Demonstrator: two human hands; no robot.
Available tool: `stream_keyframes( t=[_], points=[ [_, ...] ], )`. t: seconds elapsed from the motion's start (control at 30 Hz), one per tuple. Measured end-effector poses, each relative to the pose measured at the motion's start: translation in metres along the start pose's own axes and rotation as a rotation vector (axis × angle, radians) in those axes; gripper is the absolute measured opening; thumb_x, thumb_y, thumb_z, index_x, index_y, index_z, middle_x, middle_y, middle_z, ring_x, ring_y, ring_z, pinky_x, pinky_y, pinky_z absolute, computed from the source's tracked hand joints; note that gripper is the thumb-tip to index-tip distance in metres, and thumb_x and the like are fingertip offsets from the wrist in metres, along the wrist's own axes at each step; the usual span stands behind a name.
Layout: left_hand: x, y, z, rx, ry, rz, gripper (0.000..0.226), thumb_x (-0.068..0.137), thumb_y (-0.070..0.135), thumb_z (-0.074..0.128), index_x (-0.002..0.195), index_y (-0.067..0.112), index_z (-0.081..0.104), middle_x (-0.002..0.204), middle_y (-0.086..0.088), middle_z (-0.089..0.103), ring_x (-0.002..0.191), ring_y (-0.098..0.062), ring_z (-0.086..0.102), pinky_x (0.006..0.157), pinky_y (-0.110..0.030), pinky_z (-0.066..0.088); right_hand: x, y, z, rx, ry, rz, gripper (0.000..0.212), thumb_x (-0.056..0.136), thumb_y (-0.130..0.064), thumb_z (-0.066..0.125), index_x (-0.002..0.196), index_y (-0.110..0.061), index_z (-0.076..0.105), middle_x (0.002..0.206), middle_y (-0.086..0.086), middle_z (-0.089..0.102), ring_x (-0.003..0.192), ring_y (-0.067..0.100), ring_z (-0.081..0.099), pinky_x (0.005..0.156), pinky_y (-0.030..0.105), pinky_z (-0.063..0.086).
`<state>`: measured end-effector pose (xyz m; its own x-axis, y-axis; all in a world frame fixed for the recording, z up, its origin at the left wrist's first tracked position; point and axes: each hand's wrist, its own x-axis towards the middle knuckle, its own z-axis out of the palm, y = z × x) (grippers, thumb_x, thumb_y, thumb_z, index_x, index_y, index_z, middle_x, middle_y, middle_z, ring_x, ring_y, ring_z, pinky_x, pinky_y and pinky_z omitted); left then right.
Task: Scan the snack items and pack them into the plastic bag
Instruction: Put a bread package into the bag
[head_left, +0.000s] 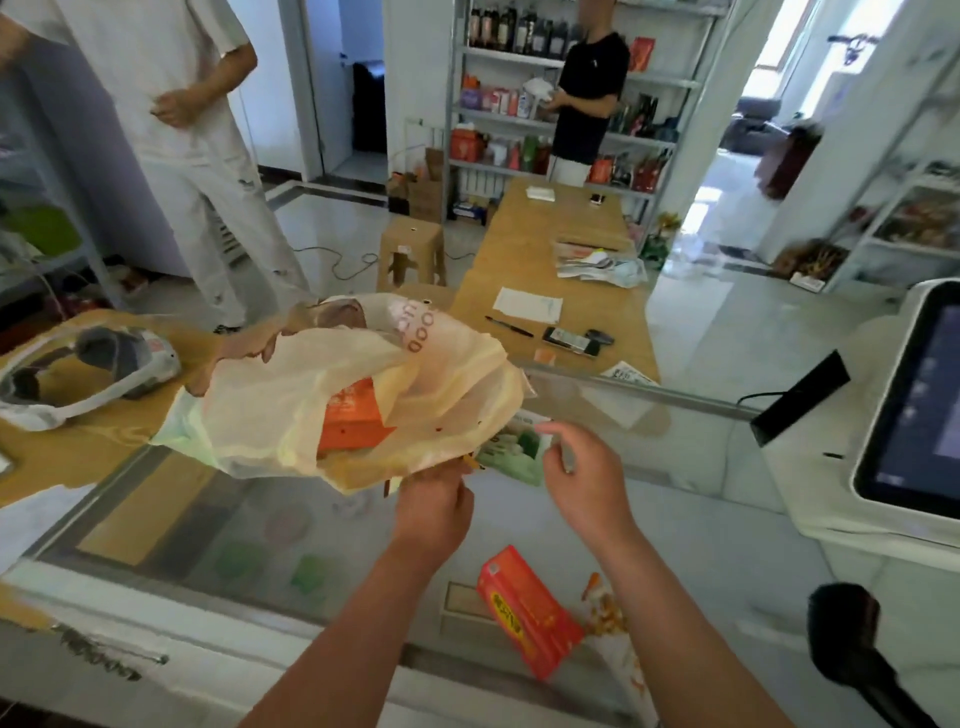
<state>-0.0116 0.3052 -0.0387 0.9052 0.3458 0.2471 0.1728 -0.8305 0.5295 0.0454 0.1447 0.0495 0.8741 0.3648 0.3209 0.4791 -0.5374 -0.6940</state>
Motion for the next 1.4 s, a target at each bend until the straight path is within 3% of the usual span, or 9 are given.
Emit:
stream_keyframes(
  t=[0.17, 0.3, 0.43, 0.63, 0.8, 0.93, 1.03, 1.17, 1.4],
  points=[
    [0.027, -0.003, 0.004, 0.285, -0.179, -0.21, 0.047, 0.096, 0.033, 0.049, 0.141, 0.021, 0.042, 0.148, -0.006, 0.04, 0.136, -0.03, 0.035, 0.107, -0.041, 0.034, -0.005, 0.011, 0.006, 0.065, -0.111, 0.027, 0.027, 0.091, -0.005, 0.053, 0.114, -0.011, 0.066, 0.116, 0.0, 0.065, 0.108, 0.01, 0.057, 0.086, 0.01, 0.036],
    [0.03, -0.011, 0.013, 0.436, -0.317, -0.237, 0.06, 0.099, 0.043, 0.042, 0.151, 0.02, 0.024, 0.158, -0.006, 0.023, 0.145, -0.028, 0.021, 0.115, -0.04, 0.026, 0.001, 0.025, 0.002, 0.121, -0.135, 0.046, 0.026, 0.09, -0.006, 0.053, 0.111, -0.014, 0.067, 0.113, -0.004, 0.066, 0.107, 0.007, 0.057, 0.079, -0.004, 0.03],
    [0.027, -0.007, 0.018, 0.47, -0.242, -0.297, 0.068, 0.092, 0.041, 0.054, 0.15, 0.019, 0.024, 0.153, -0.007, 0.03, 0.141, -0.028, 0.029, 0.111, -0.037, 0.031, 0.008, 0.041, -0.001, 0.172, -0.201, 0.07, 0.027, 0.091, -0.007, 0.052, 0.111, -0.015, 0.067, 0.111, -0.005, 0.067, 0.104, 0.006, 0.059, 0.076, -0.003, 0.034],
    [0.03, 0.006, 0.013, 0.137, -0.259, -0.449, 0.046, 0.08, 0.033, 0.073, 0.12, 0.02, 0.056, 0.111, 0.001, 0.061, 0.106, -0.021, 0.06, 0.077, -0.024, 0.043, 0.012, 0.058, -0.002, 0.317, -0.298, 0.163, 0.026, 0.091, -0.01, 0.051, 0.11, -0.019, 0.067, 0.106, -0.006, 0.066, 0.101, 0.009, 0.06, 0.08, 0.011, 0.045],
    [0.037, 0.046, 0.003, -0.01, -0.068, 0.019, 0.065, 0.068, 0.039, 0.072, 0.128, 0.016, 0.059, 0.113, -0.005, 0.067, 0.102, -0.026, 0.063, 0.083, -0.029, 0.046, 0.014, 0.051, -0.004, 0.626, -0.317, 0.532, 0.037, 0.085, -0.03, 0.066, 0.119, -0.022, 0.053, 0.1, -0.005, 0.061, 0.092, 0.016, 0.064, 0.076, 0.027, 0.055],
    [0.041, 0.078, -0.002, -0.043, 0.04, 0.286, 0.068, 0.064, 0.047, 0.068, 0.127, 0.027, 0.051, 0.11, -0.002, 0.063, 0.097, -0.019, 0.062, 0.081, -0.033, 0.05, 0.02, 0.044, -0.011, 1.042, -0.286, 0.738, 0.035, 0.081, -0.022, 0.074, 0.111, -0.015, 0.057, 0.101, 0.009, 0.069, 0.09, 0.025, 0.069, 0.07, 0.034, 0.059],
    [0.039, 0.093, -0.016, -0.364, -0.172, 0.154, 0.061, 0.074, 0.037, 0.078, 0.128, 0.028, 0.051, 0.108, 0.013, 0.061, 0.092, 0.004, 0.057, 0.079, -0.018, 0.046, 0.025, 0.037, -0.02, 0.941, -0.227, 0.681, 0.039, 0.081, -0.019, 0.073, 0.116, -0.011, 0.06, 0.099, 0.009, 0.072, 0.083, 0.019, 0.071, 0.065, 0.033, 0.058],
    [0.04, 0.094, -0.043, -0.608, -0.481, -0.057, 0.038, 0.083, 0.038, 0.073, 0.1, 0.005, 0.066, 0.072, 0.002, 0.058, 0.059, -0.004, 0.052, 0.056, -0.022, 0.041, 0.026, 0.022, -0.035, 0.84, -0.159, 0.63, 0.031, 0.083, -0.019, 0.07, 0.111, -0.008, 0.061, 0.094, 0.01, 0.072, 0.073, 0.016, 0.07, 0.06, 0.028, 0.056],
    [0.027, 0.086, -0.053, -0.918, -0.297, -0.265, 0.042, 0.08, 0.035, 0.075, 0.104, 0.004, 0.058, 0.085, -0.005, 0.067, 0.07, -0.011, 0.064, 0.057, -0.023, 0.052, 0.003, -0.015, -0.021, 0.849, -0.05, 0.541, 0.02, 0.09, -0.027, 0.063, 0.107, -0.018, 0.064, 0.103, 0.007, 0.071, 0.094, 0.023, 0.068, 0.078, 0.038, 0.055]
  ],
)
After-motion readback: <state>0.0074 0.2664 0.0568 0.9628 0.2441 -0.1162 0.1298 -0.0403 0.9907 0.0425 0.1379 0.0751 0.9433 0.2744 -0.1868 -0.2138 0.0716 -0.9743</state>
